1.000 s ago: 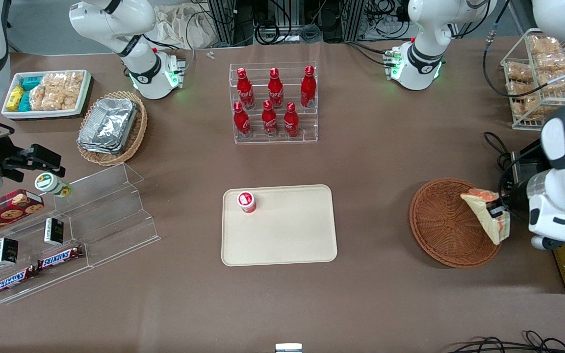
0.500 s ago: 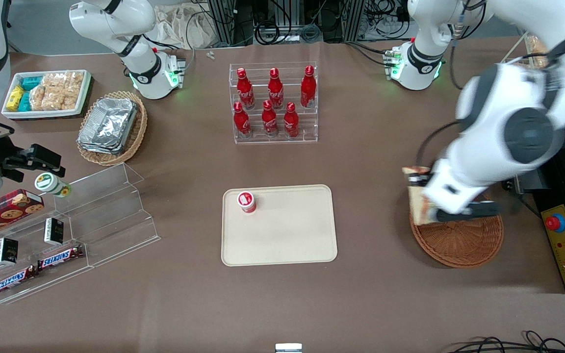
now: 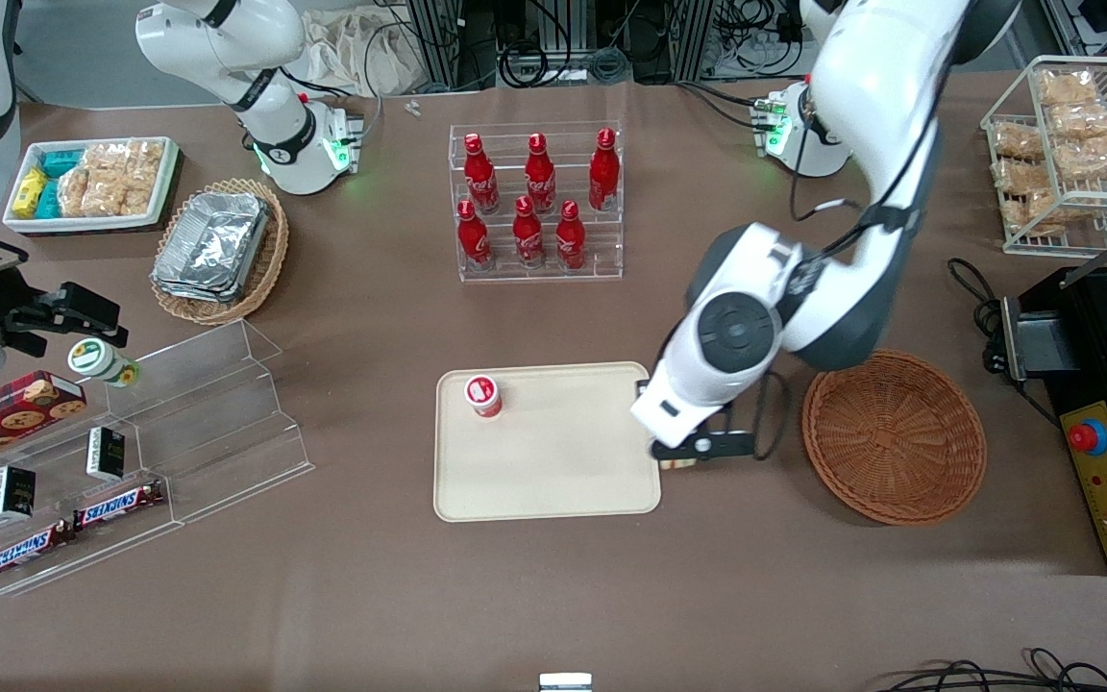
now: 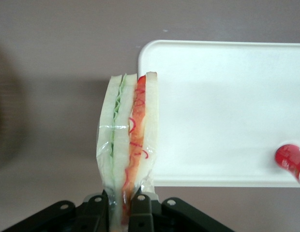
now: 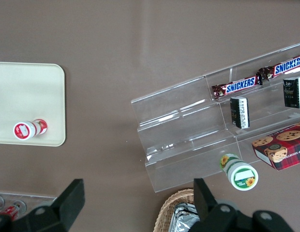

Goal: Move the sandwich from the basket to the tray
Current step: 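Carry the sandwich over the cream tray and lower it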

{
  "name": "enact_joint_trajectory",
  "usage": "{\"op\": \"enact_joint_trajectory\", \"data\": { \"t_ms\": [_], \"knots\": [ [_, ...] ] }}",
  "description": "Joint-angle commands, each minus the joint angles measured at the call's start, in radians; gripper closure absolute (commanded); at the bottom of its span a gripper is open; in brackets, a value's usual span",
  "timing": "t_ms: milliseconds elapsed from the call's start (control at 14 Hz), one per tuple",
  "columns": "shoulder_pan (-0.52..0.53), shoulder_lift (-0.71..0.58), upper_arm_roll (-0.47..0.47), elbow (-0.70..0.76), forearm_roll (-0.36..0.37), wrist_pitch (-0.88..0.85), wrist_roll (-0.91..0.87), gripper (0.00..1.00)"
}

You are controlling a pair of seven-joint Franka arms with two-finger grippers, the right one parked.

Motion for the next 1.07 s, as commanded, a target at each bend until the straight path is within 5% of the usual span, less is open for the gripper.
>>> {"op": "enact_joint_trajectory", "data": {
  "t_ms": [0, 357, 929, 1000],
  "knots": [
    [-0.023, 0.078, 0.011, 0.049, -0.002, 0.067, -0.046, 1.0],
    [-0.051, 0.172, 0.011, 0.048, -0.002, 0.235, -0.055, 1.0],
    [-0.062, 0.205, 0.011, 0.04, -0.002, 0.251, -0.055, 1.0],
    [-0.062, 0.205, 0.011, 0.04, -0.002, 0.251, -0.055, 0.84]
  ]
}}
